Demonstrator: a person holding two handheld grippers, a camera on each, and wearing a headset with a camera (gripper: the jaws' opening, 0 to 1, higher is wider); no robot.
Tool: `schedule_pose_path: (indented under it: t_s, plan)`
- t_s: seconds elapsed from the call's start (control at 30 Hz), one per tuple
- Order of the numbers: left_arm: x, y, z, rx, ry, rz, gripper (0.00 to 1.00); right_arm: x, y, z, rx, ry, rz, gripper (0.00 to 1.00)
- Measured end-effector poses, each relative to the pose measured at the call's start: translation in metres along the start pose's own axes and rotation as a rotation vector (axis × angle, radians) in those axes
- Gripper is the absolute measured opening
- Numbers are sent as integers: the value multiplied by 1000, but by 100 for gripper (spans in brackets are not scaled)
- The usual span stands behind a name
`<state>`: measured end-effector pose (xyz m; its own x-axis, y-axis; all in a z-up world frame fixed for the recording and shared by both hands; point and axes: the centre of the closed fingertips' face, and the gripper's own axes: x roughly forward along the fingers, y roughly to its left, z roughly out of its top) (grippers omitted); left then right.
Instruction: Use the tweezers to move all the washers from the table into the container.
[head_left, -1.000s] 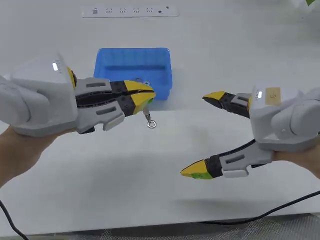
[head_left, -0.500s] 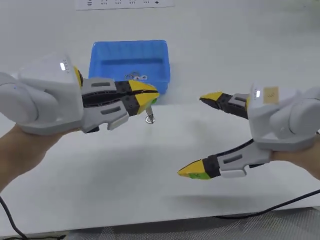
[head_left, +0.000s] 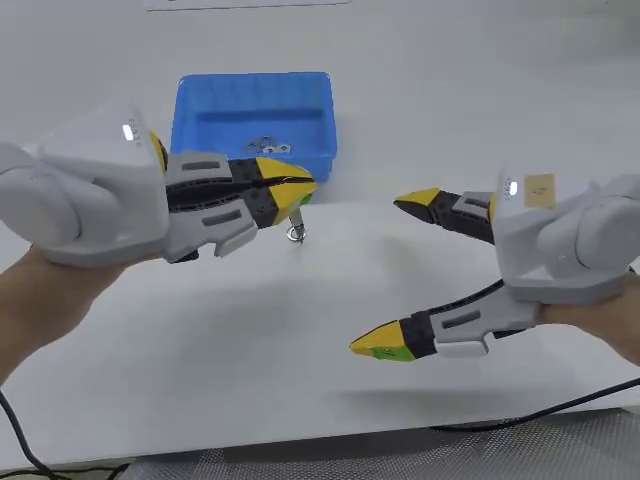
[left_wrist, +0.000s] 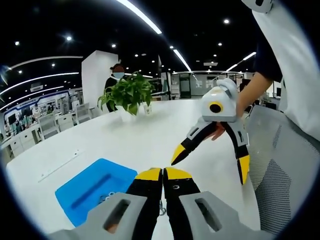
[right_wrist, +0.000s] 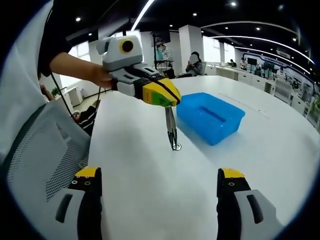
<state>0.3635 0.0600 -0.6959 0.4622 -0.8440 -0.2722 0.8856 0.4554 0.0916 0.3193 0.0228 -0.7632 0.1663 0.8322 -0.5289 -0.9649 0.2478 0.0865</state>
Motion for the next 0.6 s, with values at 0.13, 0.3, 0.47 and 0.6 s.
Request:
schedule_pose_path:
  t_s: [0.13,0.3,0.47,0.6]
  plan:
    - [0,-5,0,28,21,-28,4,1,0,1,5,-6,1,96]
    - [1,-2,-1,-27,45,-29,4,7,-1,7,-2,-9,9,94]
    - [2,4,-3,-29,84,-22,4,20,-4,17,-12,-9,41,81]
    - [3,2,-3,-25,104,-34,4,38,-4,21,-48,8,87,68]
